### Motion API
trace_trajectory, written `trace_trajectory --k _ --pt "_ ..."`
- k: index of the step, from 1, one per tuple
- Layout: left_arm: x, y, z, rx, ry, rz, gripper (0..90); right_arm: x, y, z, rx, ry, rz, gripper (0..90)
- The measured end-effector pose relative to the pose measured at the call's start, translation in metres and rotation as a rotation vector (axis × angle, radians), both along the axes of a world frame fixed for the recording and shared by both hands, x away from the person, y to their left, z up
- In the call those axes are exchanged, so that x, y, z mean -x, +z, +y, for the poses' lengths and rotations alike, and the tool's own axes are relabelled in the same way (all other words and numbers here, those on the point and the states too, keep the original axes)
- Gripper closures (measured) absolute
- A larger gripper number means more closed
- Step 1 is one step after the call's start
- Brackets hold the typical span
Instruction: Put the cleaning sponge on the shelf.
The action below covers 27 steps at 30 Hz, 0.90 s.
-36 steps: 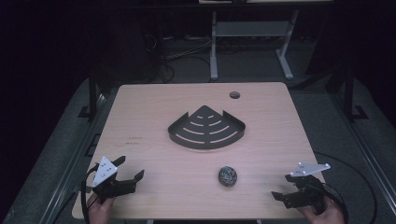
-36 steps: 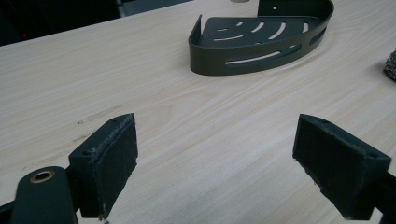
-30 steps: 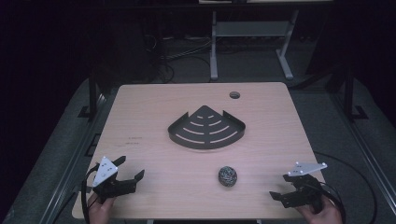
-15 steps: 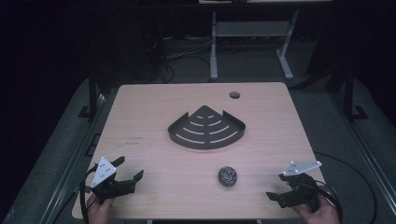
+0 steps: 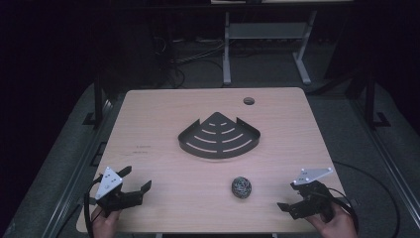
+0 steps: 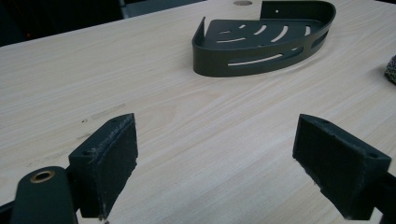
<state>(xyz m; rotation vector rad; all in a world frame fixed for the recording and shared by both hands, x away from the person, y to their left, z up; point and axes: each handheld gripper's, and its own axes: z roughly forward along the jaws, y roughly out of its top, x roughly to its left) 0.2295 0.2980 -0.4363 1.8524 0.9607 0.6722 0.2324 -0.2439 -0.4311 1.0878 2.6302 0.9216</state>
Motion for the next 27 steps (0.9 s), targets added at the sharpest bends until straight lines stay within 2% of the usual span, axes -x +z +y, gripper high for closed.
trace_trajectory --k 27 --pt "0.000 0.001 0.001 -0.003 0.004 -0.004 13.3 -0.014 0.008 0.038 0.040 0.097 0.005 15.6"
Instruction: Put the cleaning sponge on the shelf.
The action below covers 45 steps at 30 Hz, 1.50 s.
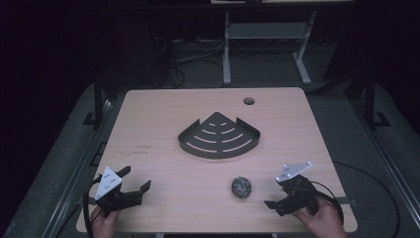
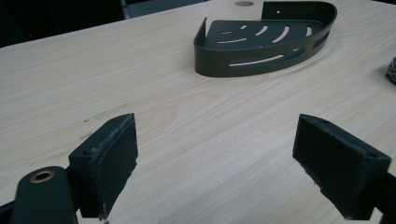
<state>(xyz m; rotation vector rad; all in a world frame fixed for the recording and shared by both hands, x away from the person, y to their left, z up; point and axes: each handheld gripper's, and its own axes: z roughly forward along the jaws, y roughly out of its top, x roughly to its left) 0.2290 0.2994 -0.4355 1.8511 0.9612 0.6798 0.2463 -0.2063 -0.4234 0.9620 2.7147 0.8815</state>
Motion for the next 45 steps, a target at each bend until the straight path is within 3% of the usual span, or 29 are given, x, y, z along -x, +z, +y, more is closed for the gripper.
trace_trajectory --k 23,45 --pt "0.000 0.001 0.002 0.006 0.007 -0.003 13.3 -0.017 0.005 0.041 0.046 0.095 0.006 15.5" --pt "0.001 0.002 0.003 0.011 0.012 -0.009 13.2 -0.033 -0.001 0.069 0.081 0.154 0.027 15.5"
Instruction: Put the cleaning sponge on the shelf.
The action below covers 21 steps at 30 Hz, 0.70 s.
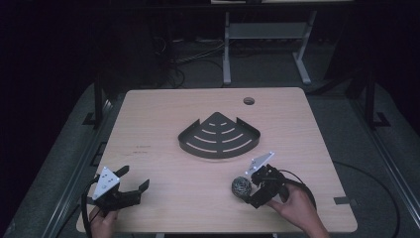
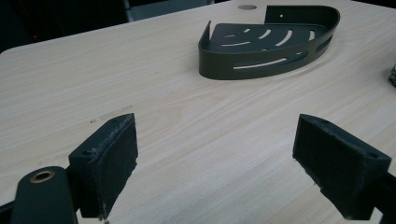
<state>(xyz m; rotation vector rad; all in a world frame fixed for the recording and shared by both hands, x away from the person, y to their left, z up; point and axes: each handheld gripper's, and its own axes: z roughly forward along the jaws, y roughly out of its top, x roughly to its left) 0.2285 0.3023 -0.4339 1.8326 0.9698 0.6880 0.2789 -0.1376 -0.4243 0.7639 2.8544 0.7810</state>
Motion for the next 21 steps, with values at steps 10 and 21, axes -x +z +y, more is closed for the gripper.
trace_trajectory --k 10,21 --pt "0.000 0.000 0.000 0.000 -0.002 0.001 13.2 -0.006 -0.005 0.013 0.024 0.021 0.023 15.5" --pt "0.000 0.001 0.000 0.003 -0.005 -0.001 13.3 -0.014 -0.010 0.023 0.052 0.026 0.048 15.2"
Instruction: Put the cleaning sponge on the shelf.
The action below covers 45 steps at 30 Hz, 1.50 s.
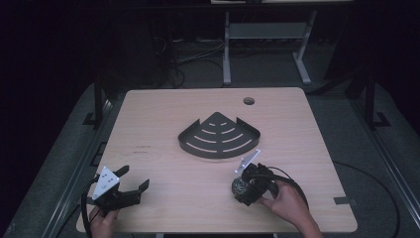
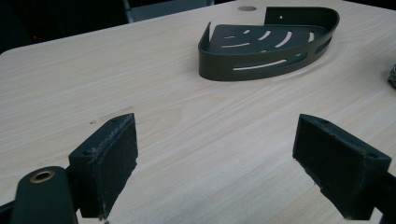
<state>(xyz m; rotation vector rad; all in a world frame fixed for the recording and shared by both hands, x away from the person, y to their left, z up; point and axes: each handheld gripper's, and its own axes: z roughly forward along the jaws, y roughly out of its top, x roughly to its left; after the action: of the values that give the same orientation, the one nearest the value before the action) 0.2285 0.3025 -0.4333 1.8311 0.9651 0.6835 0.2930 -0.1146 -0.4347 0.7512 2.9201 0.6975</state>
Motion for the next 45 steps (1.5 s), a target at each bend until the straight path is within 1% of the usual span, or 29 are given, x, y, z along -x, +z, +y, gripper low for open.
trace_trajectory --k 6,9,16,20,22,25,28,38,40,45 --pt "0.000 0.000 0.000 0.001 0.002 0.001 13.2 -0.004 -0.002 0.004 0.035 0.000 -0.001 16.3" --pt "0.000 0.000 0.000 0.000 0.000 -0.001 13.3 -0.005 -0.002 0.004 0.035 -0.006 0.002 17.6" --pt "0.000 0.000 0.000 0.002 0.000 -0.001 13.3 -0.006 -0.002 0.006 0.059 0.005 0.003 21.2" --pt "0.000 0.000 0.000 0.002 -0.002 -0.001 13.3 -0.007 -0.005 0.008 0.080 0.009 0.006 23.8" --pt "-0.001 0.000 0.000 0.000 0.002 -0.001 13.3 -0.007 -0.006 0.008 0.086 0.008 0.006 26.7" --pt "0.000 0.000 0.000 0.004 -0.002 0.000 13.3 -0.007 -0.005 0.008 0.083 0.013 0.007 29.5" --pt "-0.001 0.000 0.000 0.001 0.000 -0.002 13.2 -0.008 -0.006 0.007 0.081 0.009 0.015 30.4" --pt "-0.001 0.000 0.000 0.002 0.001 -0.002 13.2 -0.007 -0.003 0.006 0.076 0.015 0.016 32.4" --pt "-0.001 0.000 0.000 0.006 -0.003 0.000 13.3 -0.008 -0.001 0.007 0.083 0.019 0.007 32.5" --pt "0.000 0.000 0.001 0.004 -0.001 -0.003 13.3 -0.009 0.007 0.006 0.055 0.016 0.006 32.7"
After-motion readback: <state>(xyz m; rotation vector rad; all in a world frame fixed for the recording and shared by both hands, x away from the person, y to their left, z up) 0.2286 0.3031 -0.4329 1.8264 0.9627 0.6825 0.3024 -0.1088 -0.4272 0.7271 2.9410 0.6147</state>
